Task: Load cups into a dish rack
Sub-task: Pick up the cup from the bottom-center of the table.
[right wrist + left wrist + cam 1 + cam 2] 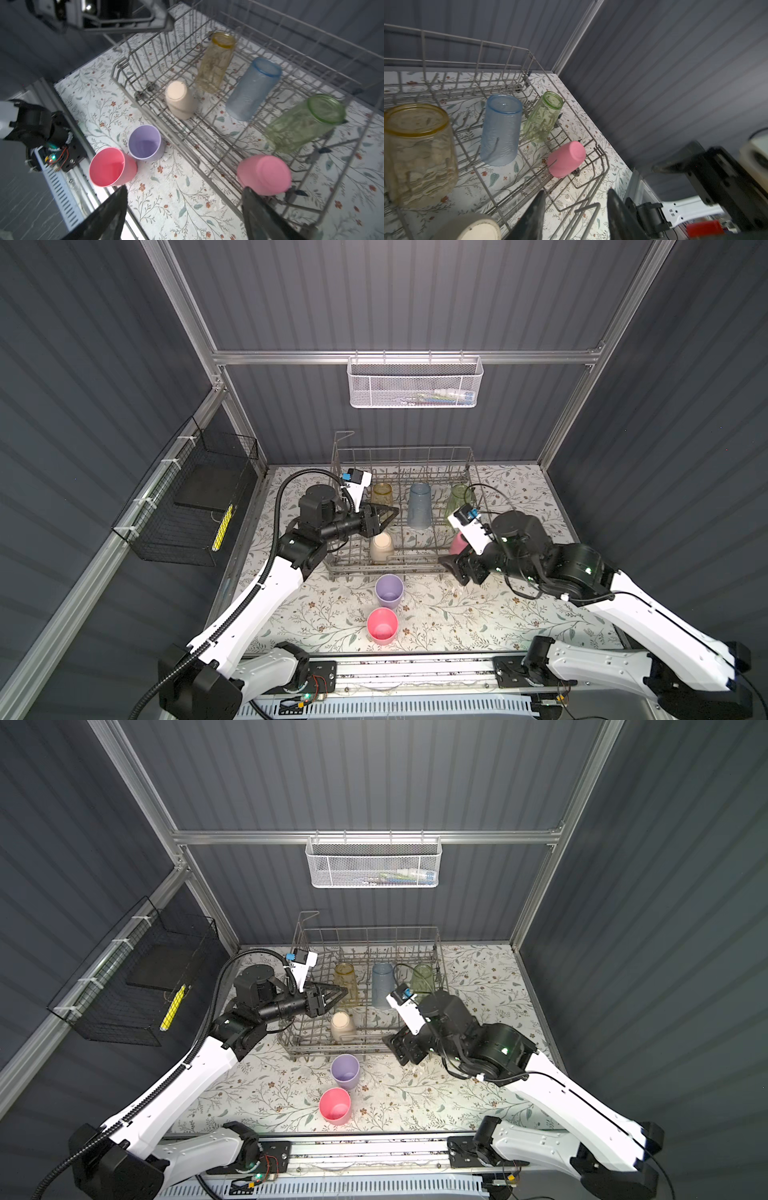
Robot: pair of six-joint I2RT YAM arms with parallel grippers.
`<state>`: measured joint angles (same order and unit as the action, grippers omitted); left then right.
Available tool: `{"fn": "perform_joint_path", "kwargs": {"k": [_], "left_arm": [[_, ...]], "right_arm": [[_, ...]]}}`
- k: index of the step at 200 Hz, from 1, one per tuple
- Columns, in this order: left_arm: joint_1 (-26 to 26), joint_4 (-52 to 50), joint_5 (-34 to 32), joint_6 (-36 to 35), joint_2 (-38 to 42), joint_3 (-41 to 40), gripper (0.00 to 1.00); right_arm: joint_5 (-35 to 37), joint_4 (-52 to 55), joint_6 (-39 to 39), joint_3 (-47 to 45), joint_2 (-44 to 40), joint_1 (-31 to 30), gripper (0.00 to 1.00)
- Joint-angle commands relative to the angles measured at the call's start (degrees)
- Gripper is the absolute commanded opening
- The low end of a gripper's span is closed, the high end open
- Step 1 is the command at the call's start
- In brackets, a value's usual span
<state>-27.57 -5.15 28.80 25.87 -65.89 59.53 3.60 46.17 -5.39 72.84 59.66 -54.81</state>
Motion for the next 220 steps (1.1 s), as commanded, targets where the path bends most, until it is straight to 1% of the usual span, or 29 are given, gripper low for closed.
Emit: {"fn": "perform_joint_path", "kwargs": {"k": [1, 6, 20, 52, 69, 87, 105, 129, 132, 141, 195, 220], "left_arm": [[0.9, -5.2, -9.4, -0.6, 1.5, 3.4, 0.48], [1.1, -6.4, -12.0, -0.9, 1.7, 3.8, 0.48], [1.7, -9.2, -15.8, -1.4, 2.3, 4.8, 0.48], [2.5, -12.1, -23.6, -1.5, 5.5, 4.7, 0.48], [2.5, -14.4, -29.7, -1.4, 6.9, 5.2, 0.50], [2.5, -18.8, -35.7, -1.5, 7.0, 7.1, 0.52], [2.5, -20.6, -39.3, -1.5, 7.2, 7.5, 0.53], [2.5, -19.9, -40.1, -1.1, 7.9, 6.4, 0.54], [2.5, -19.7, -40.1, -0.9, 7.9, 6.3, 0.54], [2.5, -19.6, -39.9, -0.8, 7.8, 6.2, 0.54], [2.6, -19.0, -39.0, -1.0, 7.0, 6.3, 0.54], [2.6, -19.1, -38.5, -1.1, 7.0, 6.3, 0.54]], "right_arm": [[-4.5, -3.5, 1.0, -1.9, 2.2, -3.1, 0.79], [-5.6, -4.3, 0.7, -2.3, 2.8, -3.8, 0.78], [-8.3, -5.1, 0.7, -2.8, 4.8, -6.3, 0.76], [-8.6, -5.6, 2.8, -2.6, 9.8, -12.2, 0.71], [-9.4, -5.5, 4.2, -2.4, 11.8, -15.0, 0.70], [-9.8, -4.2, 5.4, -1.2, 14.4, -17.1, 0.68], [-10.0, -3.0, 7.0, -0.1, 16.9, -18.8, 0.67], [-10.4, -2.7, 8.4, 1.3, 20.0, -19.4, 0.64], [-10.4, -2.7, 8.6, 1.4, 20.3, -21.0, 0.63], [-10.6, -2.8, 9.2, 1.8, 21.4, -21.6, 0.61], [-12.5, -1.2, 13.1, 6.5, 30.0, -22.3, 0.55], [-14.9, -0.5, 14.2, 8.7, 32.9, -22.4, 0.53]]}}
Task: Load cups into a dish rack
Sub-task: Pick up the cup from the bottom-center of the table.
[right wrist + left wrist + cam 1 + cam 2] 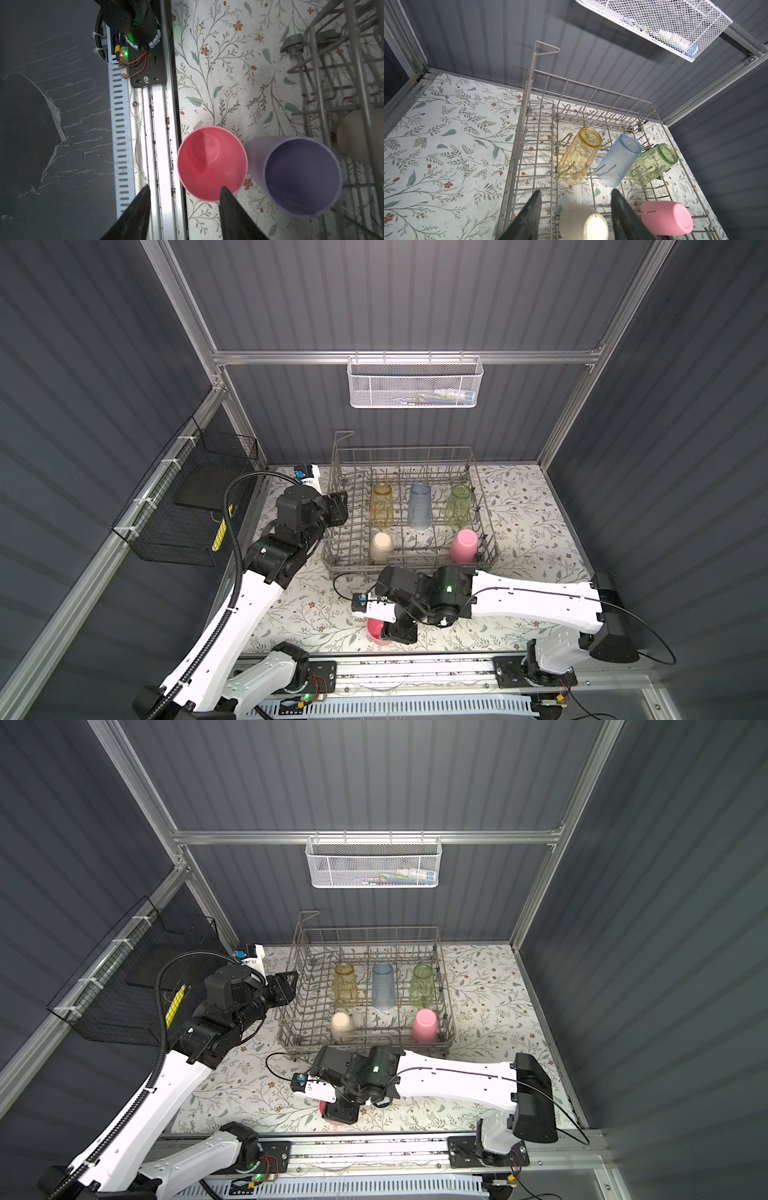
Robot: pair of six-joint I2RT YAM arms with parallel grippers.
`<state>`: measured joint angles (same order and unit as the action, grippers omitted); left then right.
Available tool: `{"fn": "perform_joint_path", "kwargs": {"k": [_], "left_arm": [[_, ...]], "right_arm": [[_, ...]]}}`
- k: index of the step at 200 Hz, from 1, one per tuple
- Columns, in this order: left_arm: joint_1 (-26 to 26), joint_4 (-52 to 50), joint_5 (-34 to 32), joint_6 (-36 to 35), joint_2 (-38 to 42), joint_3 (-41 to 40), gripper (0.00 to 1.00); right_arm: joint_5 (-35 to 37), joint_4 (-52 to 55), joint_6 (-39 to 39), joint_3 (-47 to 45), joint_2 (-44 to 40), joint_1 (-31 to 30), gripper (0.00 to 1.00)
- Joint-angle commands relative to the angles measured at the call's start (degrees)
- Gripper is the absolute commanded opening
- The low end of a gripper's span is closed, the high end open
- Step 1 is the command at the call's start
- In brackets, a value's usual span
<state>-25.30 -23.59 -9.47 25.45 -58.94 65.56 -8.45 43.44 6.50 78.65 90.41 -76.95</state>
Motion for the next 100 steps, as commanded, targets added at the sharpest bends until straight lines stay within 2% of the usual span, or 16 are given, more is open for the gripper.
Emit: {"fn": "perform_joint_path", "kwargs": {"k": [1, 46, 100], "left_arm": [[0.3, -0.7, -0.3, -0.7, 0.0, 0.3, 0.54], [0.3, -1.2, -0.5, -0.8, 0.8, -0.1, 0.54], [0.4, -1.5, -0.1, -0.6, 1.0, -0.2, 0.54]], "right_arm": [[-3.0, 2.4, 2.4, 3.1, 2.3, -0.3, 0.52], [-3.7, 7.6, 5.1, 6.3, 7.8, -0.3, 0.49], [-3.3, 9.2, 5.8, 4.9, 8.5, -0.6, 0.48]]}}
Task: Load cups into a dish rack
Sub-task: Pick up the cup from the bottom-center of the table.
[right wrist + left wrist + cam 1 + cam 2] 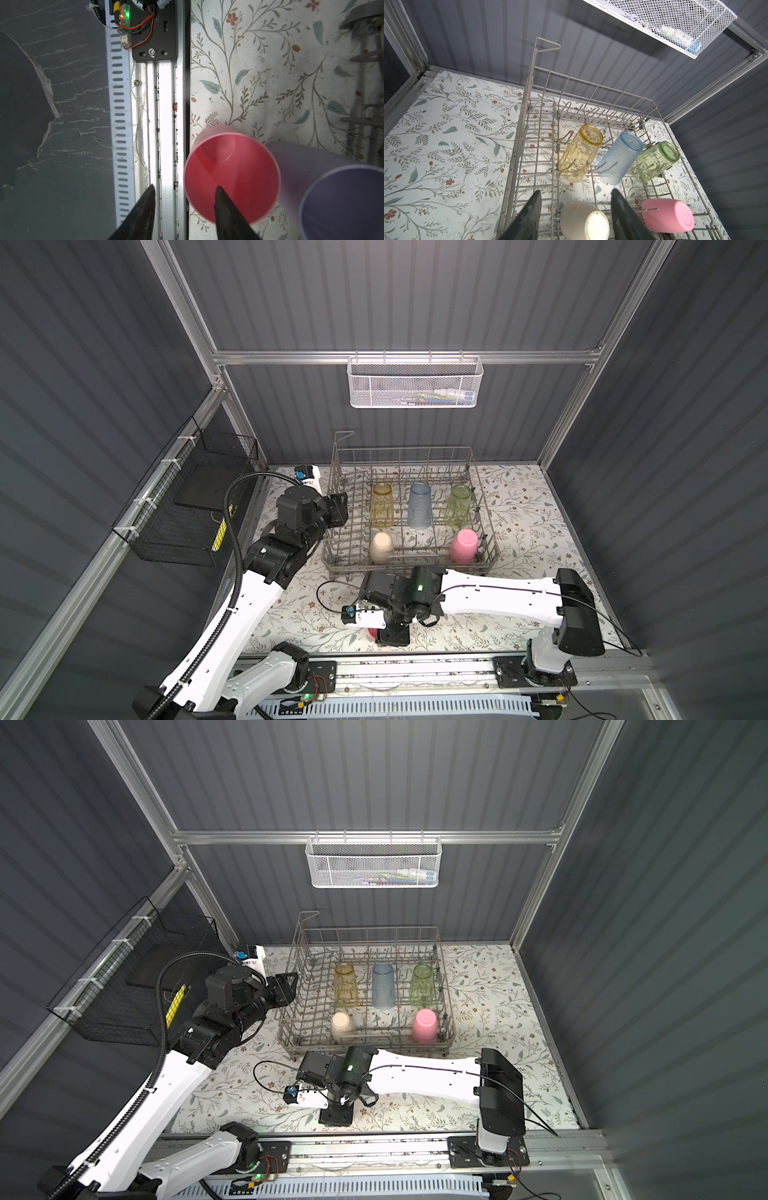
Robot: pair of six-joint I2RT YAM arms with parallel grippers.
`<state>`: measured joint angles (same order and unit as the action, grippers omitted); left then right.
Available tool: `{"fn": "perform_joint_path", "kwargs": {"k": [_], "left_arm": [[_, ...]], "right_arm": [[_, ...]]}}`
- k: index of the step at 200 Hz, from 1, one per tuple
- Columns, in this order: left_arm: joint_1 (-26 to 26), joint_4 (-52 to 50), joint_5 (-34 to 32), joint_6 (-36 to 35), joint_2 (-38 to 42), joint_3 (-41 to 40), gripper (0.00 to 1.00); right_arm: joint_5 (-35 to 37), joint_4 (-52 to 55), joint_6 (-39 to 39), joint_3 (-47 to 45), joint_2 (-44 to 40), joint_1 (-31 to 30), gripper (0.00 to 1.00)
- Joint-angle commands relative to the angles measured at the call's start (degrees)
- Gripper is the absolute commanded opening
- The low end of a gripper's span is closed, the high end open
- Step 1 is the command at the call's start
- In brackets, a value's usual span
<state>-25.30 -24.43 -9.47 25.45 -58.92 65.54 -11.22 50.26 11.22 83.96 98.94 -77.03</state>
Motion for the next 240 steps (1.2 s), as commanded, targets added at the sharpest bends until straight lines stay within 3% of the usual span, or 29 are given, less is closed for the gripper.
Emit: {"fn": "perform_joint_path", "kwargs": {"k": [1, 169, 216, 240], "left_arm": [[0.3, -0.6, -0.1, -0.6, 1.0, -0.1, 0.54], [0.3, -0.7, -0.7, -1.1, 1.4, 0.5, 0.54], [0.4, -0.9, -0.7, -1.5, 1.3, 0.7, 0.54], [0.3, -0.8, -0.7, -1.5, 1.2, 0.7, 0.54]], "right_arm": [[-0.5, 2.4, 1.1, -0.4, -0.1, -0.5, 0.48], [2.6, 0.7, 2.3, -0.1, 6.4, -1.5, 0.38], [4.8, 0.3, 2.8, 0.5, 6.9, -1.5, 0.18], [4.8, 0.2, 3.8, -0.1, 5.3, -1.5, 0.03]]}}
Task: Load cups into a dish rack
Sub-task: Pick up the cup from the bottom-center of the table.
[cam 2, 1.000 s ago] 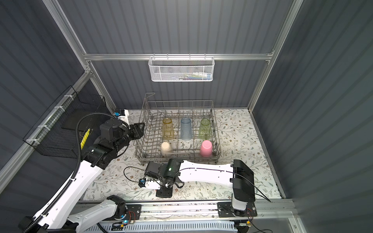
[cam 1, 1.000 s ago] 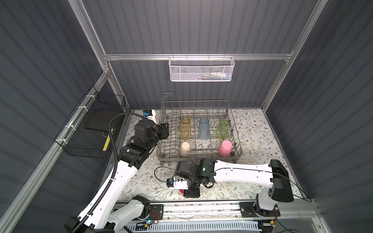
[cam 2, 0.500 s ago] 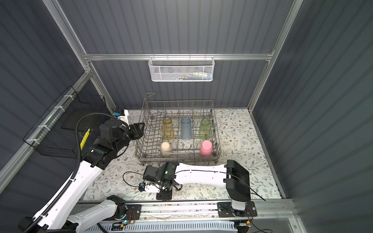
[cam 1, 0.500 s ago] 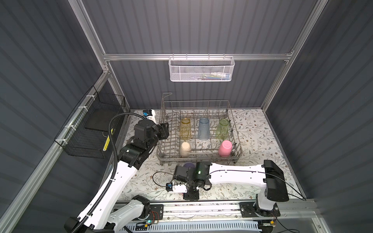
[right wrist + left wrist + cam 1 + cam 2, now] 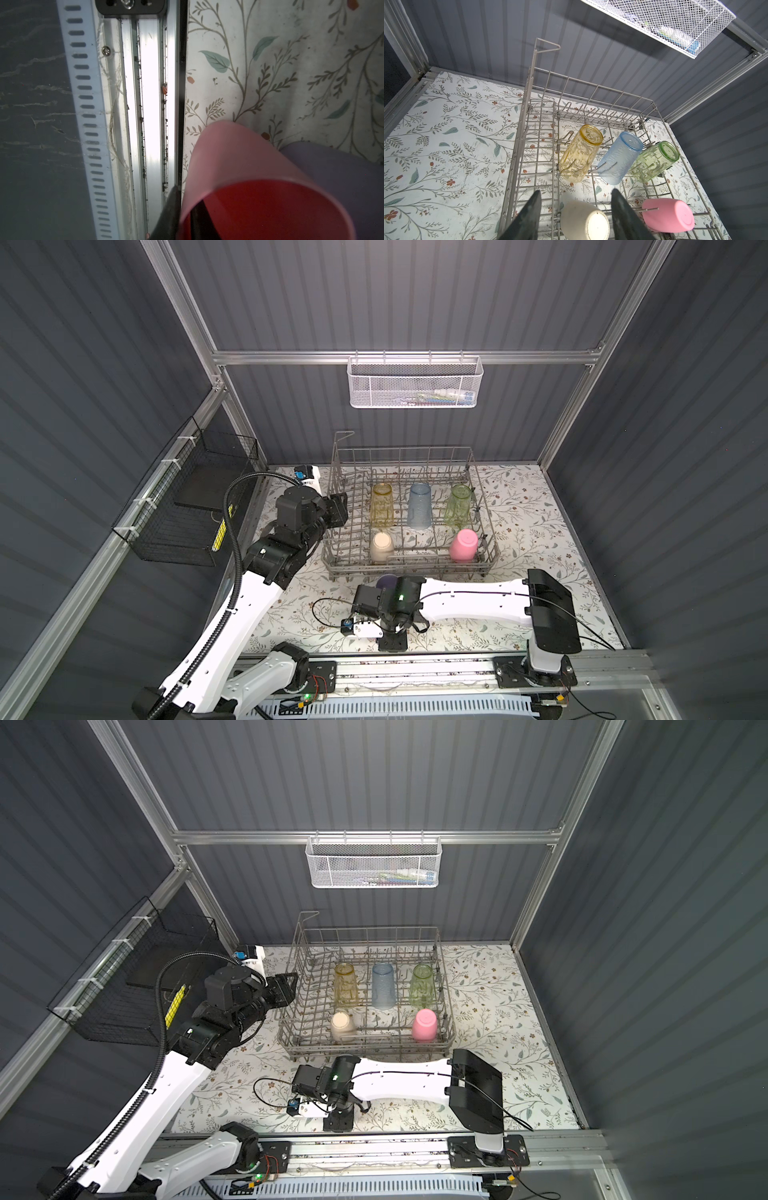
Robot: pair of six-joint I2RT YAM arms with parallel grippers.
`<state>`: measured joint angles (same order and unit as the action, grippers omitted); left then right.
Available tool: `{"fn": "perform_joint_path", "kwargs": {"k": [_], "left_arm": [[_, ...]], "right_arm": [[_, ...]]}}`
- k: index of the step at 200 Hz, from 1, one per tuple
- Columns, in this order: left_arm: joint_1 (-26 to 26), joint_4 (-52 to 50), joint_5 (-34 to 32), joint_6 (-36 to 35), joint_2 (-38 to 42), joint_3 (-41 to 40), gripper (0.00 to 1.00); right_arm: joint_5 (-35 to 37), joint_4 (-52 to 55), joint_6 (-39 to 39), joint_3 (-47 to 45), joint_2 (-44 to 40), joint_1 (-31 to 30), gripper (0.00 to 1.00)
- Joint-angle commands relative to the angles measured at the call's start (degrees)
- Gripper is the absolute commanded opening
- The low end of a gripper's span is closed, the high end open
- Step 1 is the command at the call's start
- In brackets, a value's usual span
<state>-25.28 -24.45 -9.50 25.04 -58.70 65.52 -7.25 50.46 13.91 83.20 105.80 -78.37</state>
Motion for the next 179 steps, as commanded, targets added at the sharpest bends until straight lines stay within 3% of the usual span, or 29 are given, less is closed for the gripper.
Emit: {"fn": "perform_joint_path", "kwargs": {"k": [1, 55, 99, 120, 143, 179], "left_arm": [[0.3, -0.8, -0.7, -1.0, 1.0, 0.7, 0.54], [0.3, -1.0, 0.0, -0.7, 1.5, 1.1, 0.54], [0.3, -1.0, 0.1, -0.5, 1.9, 1.3, 0.54], [0.3, -0.5, 1.1, -0.6, 1.7, 1.2, 0.54], [0.3, 1.3, 3.5, -0.9, 1.3, 0.7, 0.54], [0.4, 8.9, 16.9, -2.4, 0.7, -1.5, 0.56]], "right_arm": [[0.8, -0.1, 1.2, 0.6, -1.7, -0.1, 0.02], [1.3, 2.2, 2.7, 0.4, -9.2, 0.2, 0.00], [-10.1, 1.7, 0.3, 3.4, -20.5, 3.3, 0.00], [-22.4, -4.4, -3.3, 1.9, -28.6, 9.8, 0.00], [-34.0, -18.7, -12.3, -4.1, -37.5, 18.3, 0.00], [-37.3, -36.7, -30.0, -12.4, -45.4, 32.8, 0.00]]}}
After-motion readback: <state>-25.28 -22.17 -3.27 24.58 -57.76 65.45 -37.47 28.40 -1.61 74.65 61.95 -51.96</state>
